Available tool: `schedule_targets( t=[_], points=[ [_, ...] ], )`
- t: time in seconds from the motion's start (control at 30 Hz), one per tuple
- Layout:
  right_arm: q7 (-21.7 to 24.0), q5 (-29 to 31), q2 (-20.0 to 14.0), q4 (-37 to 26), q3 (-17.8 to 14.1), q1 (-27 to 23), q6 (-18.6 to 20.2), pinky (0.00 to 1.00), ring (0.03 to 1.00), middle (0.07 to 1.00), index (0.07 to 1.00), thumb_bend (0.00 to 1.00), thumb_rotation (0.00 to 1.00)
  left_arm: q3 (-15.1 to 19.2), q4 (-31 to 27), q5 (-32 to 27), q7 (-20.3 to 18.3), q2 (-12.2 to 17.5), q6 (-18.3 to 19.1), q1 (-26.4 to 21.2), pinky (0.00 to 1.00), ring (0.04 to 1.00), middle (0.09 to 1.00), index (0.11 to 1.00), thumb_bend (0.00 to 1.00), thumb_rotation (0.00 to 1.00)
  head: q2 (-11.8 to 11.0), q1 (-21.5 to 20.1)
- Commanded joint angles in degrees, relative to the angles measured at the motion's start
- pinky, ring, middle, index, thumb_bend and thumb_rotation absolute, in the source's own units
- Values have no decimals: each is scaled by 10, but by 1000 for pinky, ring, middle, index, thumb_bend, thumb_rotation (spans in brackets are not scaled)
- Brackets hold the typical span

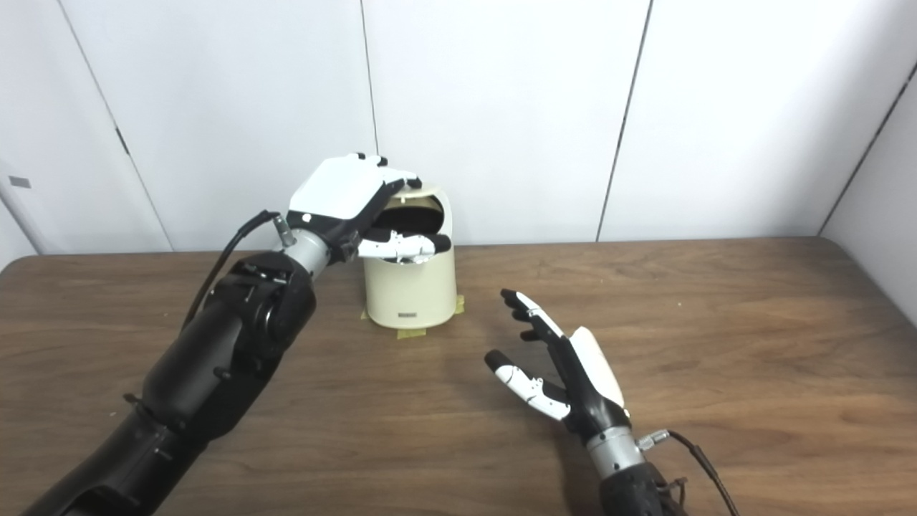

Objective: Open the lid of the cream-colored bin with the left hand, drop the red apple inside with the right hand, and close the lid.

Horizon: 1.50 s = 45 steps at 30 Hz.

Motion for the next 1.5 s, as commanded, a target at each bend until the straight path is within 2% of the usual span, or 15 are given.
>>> schedule_targets(
  t=[0.0, 0.17, 0.5, 0.67, 0.87, 1.03, 1.23, 1.47],
  points=[
    [-3, 3, -1, -21, -2, -17, -8, 741, 851, 884, 888, 358, 781, 5, -2, 14, 15, -1, -5, -21, 1000, 966, 872, 846, 833, 1000, 1, -1],
    [-4, 2, -2, -21, -2, -16, -11, 733, 847, 882, 889, 369, 789, 4, 10, 22, 17, 0, -3, -10, 1000, 960, 865, 839, 818, 1000, 4, -2],
    [9, -1, -2, -45, 0, -10, 19, 748, 858, 890, 900, 376, 798, 2, 41, 30, 41, 2, -10, 10, 1000, 932, 830, 819, 817, 1000, 13, -6],
    [8, -1, -1, -43, 0, -12, 14, 740, 851, 884, 896, 375, 788, -7, 51, 46, 49, 6, -14, 17, 1000, 941, 845, 824, 818, 1000, 14, -7],
    [14, -2, 0, -51, 1, -10, 28, 744, 853, 885, 902, 376, 783, -15, 62, 64, 45, 6, -12, 21, 1000, 950, 859, 827, 824, 1000, 16, -9],
    [8, -3, 1, -45, 1, -11, 20, 741, 850, 882, 904, 387, 785, -17, 75, 69, 60, 7, -18, 25, 1000, 947, 845, 817, 808, 1000, 16, -9],
    [8, -3, 0, -42, 1, -13, 17, 732, 846, 882, 899, 388, 793, -21, 80, 75, 57, 9, -23, 25, 1000, 936, 836, 814, 800, 1000, 16, -8],
    [11, -6, 0, -46, 1, -13, 27, 737, 849, 884, 903, 384, 788, -21, 78, 72, 62, 11, -36, 30, 1000, 926, 815, 802, 846, 1000, 18, -7]
  ],
)
